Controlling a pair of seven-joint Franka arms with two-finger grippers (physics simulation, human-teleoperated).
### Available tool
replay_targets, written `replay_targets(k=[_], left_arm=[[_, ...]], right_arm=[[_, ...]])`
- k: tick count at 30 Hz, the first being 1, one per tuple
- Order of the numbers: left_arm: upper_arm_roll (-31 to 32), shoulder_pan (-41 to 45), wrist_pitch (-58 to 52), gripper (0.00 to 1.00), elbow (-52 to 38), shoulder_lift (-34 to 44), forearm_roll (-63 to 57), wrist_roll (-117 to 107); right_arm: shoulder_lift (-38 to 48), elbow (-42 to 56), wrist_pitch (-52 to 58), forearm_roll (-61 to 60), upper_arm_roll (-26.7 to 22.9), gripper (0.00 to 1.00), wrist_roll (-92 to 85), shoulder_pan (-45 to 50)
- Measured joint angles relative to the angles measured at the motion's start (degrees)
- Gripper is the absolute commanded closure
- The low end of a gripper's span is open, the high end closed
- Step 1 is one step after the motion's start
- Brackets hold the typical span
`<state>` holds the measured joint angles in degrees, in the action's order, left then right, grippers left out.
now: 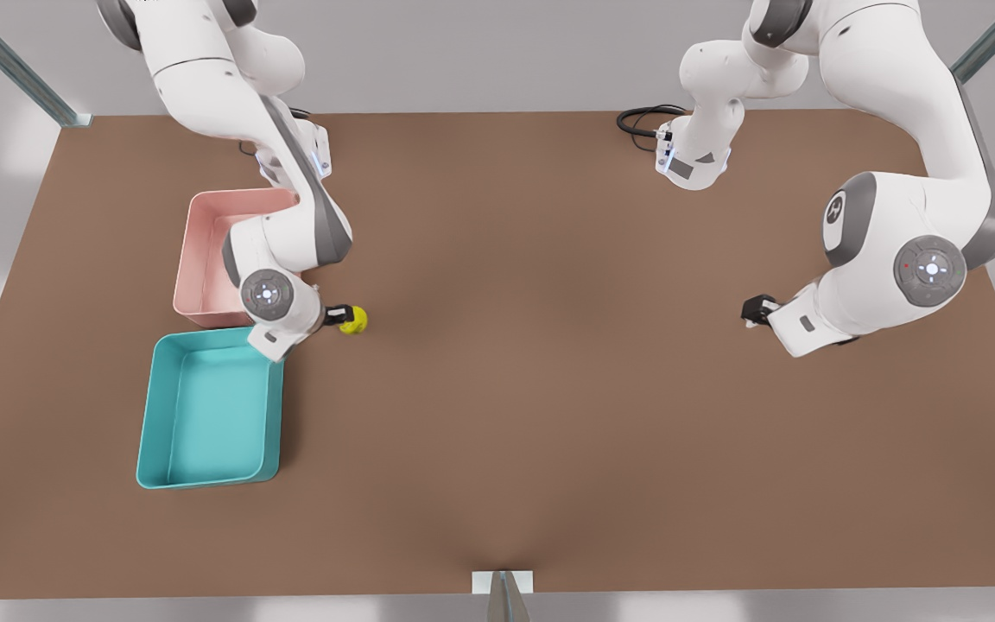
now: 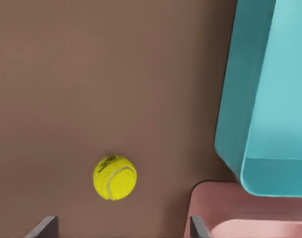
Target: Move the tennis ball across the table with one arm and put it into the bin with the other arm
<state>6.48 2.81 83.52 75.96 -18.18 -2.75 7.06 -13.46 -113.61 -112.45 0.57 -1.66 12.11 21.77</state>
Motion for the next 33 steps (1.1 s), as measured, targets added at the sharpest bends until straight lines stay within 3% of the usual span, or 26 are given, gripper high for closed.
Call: replay_targets(k=[4, 11, 20, 33], left_arm=[[0.00, -0.06, -0.87, 0.00, 0.00, 0.00, 0.00, -5.08], [0.07, 0.05, -1.52, 0.00, 0.00, 0.00, -0.03, -11.67], [0.09, 0.09, -1.75, 0.00, -0.02, 0.04, -0.03, -17.12], [0.16, 0.14, -1.83, 0.00, 0.00, 0.01, -0.01, -21.45]], right_arm=[[1.29, -10.94, -14.16, 0.01, -0.01, 0.00, 3.02, 0.47], [1.20, -19.58, -28.83, 0.03, -0.01, 0.00, 6.99, 2.23], [-0.55, -25.33, -37.78, 0.12, -0.01, 0.00, 10.32, 3.42], [-4.19, -26.42, -40.76, 0.13, 0.07, 0.00, 12.98, 5.10]])
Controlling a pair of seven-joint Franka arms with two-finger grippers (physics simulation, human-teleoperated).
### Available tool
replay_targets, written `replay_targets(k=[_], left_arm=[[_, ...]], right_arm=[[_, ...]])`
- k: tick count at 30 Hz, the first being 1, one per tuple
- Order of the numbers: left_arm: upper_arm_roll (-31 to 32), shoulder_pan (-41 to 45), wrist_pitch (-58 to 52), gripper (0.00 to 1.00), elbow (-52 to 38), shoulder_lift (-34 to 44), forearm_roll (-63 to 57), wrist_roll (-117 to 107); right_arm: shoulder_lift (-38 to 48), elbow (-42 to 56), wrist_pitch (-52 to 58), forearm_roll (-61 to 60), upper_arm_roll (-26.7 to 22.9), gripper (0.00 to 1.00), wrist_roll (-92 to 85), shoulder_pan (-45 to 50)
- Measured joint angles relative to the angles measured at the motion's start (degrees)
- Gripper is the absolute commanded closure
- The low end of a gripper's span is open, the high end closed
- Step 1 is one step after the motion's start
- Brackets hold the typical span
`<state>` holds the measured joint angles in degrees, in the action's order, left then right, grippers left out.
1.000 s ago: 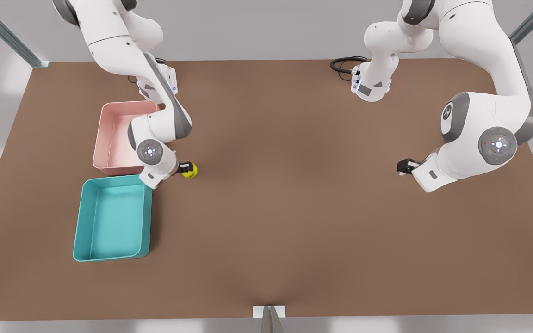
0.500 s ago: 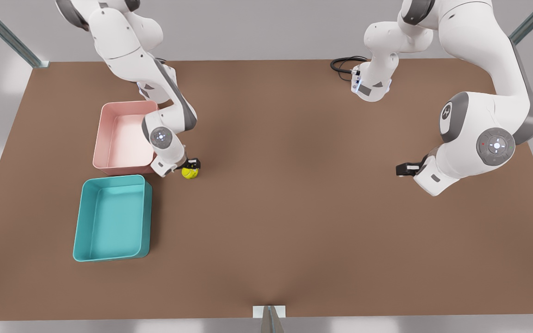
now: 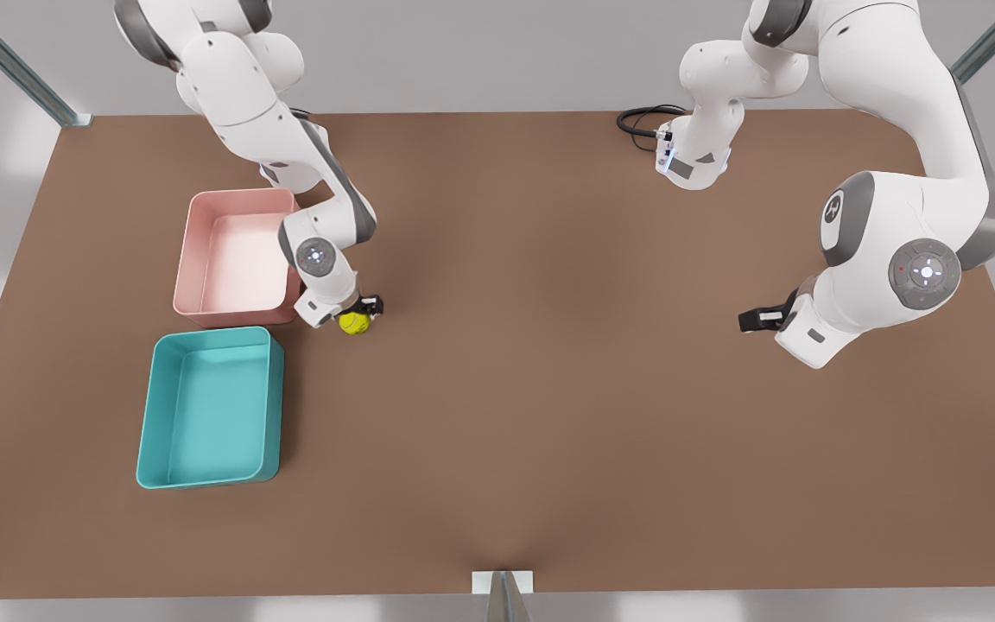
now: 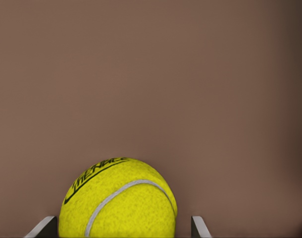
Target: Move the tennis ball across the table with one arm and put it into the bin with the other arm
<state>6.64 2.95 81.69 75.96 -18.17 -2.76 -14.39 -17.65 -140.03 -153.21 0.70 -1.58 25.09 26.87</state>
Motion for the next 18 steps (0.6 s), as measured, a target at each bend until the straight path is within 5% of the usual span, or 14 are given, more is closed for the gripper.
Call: replay_targets(k=[7, 12, 18], left_arm=[[0.06, 0.09, -0.16, 0.00, 0.00, 0.09, -0.01, -1.35], [0.11, 0.06, -0.27, 0.00, 0.00, 0.08, -0.02, -2.04], [0.11, 0.05, -0.33, 0.00, 0.00, 0.06, -0.01, -2.64]], right_arm=[[-1.82, 0.13, -0.46, 0.00, 0.00, 0.00, 0.79, 0.03], [-1.98, 1.10, -0.38, -0.06, 0.04, 0.29, 1.14, -0.16], [-0.94, 2.03, -0.39, -0.39, 0.11, 0.32, 0.94, -0.46]])
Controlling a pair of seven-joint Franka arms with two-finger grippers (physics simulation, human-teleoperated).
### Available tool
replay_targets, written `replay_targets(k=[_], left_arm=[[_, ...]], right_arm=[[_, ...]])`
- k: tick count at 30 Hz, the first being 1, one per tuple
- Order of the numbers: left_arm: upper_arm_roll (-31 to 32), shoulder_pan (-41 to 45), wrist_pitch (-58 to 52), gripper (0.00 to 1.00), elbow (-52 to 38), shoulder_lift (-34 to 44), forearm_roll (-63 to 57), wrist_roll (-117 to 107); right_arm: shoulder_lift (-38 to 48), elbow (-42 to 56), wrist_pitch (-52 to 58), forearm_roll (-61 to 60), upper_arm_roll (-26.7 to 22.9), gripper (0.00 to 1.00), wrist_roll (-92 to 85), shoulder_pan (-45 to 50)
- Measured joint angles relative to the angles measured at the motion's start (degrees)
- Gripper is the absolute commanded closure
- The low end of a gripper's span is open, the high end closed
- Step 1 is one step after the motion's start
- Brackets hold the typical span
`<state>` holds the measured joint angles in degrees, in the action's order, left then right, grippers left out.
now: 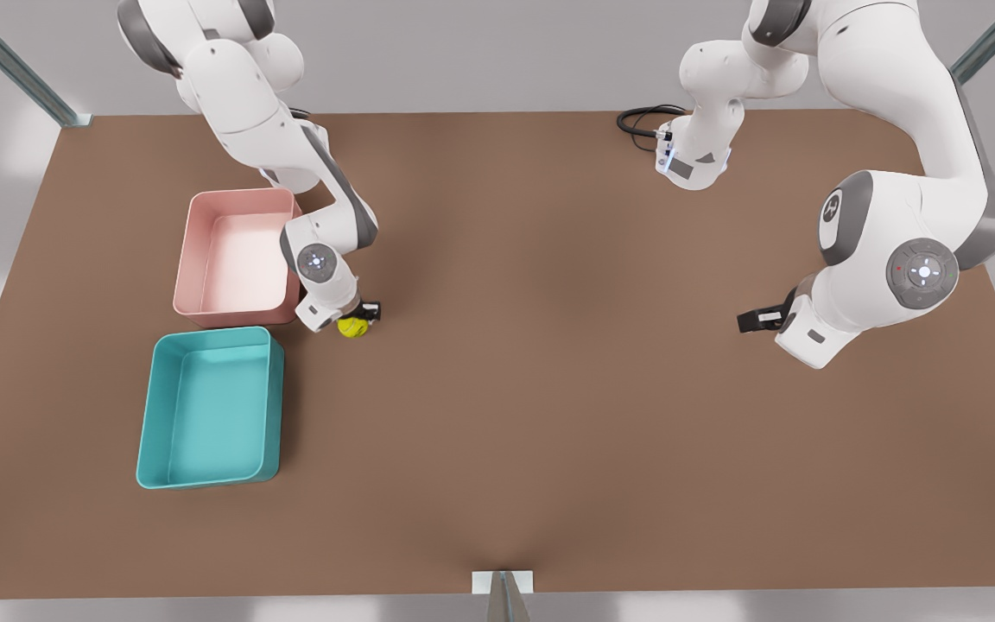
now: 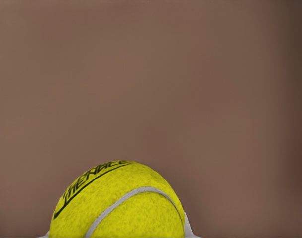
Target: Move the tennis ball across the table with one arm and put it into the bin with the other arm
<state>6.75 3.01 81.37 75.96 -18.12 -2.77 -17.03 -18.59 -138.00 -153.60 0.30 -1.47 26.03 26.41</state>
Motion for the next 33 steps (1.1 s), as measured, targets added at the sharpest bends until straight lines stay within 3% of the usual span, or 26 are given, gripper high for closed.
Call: replay_targets(k=[5, 10, 15, 16, 17, 21, 25, 28, 33], left_arm=[[-0.07, -0.09, -0.02, 0.00, 0.00, -0.01, 0.00, -0.37], [-0.10, -0.21, 0.00, 0.00, 0.00, -0.14, 0.01, -0.64], [-0.10, -0.27, 0.05, 0.00, 0.00, -0.17, 0.01, -0.75], [-0.07, -0.13, 0.05, 0.00, 0.00, -0.16, -0.01, -0.77], [-0.06, -0.15, 0.05, 0.00, 0.00, -0.15, -0.01, -0.77], [-0.08, -0.18, 0.05, 0.00, -0.07, -0.15, -0.08, -0.79], [0.08, 0.13, 0.05, 0.00, -0.32, -0.02, -0.09, -0.84], [0.76, 0.31, 0.03, 0.00, -0.35, 0.07, -0.09, -0.95], [0.87, 0.32, 0.00, 0.00, -0.33, 0.11, -0.09, -1.11]], right_arm=[[2.63, 7.88, 1.65, -0.10, -0.69, 0.32, -1.24, -1.40], [-1.47, 24.66, 10.64, -0.25, -10.32, 0.32, -8.96, -7.09], [-5.39, 28.87, 16.42, -1.35, -16.03, 0.32, -18.43, -9.80], [-5.89, 28.76, 17.12, -1.89, -16.35, 0.20, -20.06, -9.86], [-6.32, 28.71, 17.75, -2.26, -16.52, 0.00, -21.46, -9.89], [-6.54, 29.63, 20.15, -3.20, -16.67, 0.00, -26.34, -9.90], [-6.62, 41.77, 31.65, -4.99, -15.84, 0.00, -28.66, -9.97], [1.62, 48.47, 44.21, 1.03, -7.49, 0.00, -28.74, -15.35], [11.92, 49.71, 59.10, 4.05, -5.22, 0.00, -28.68, -18.83]])
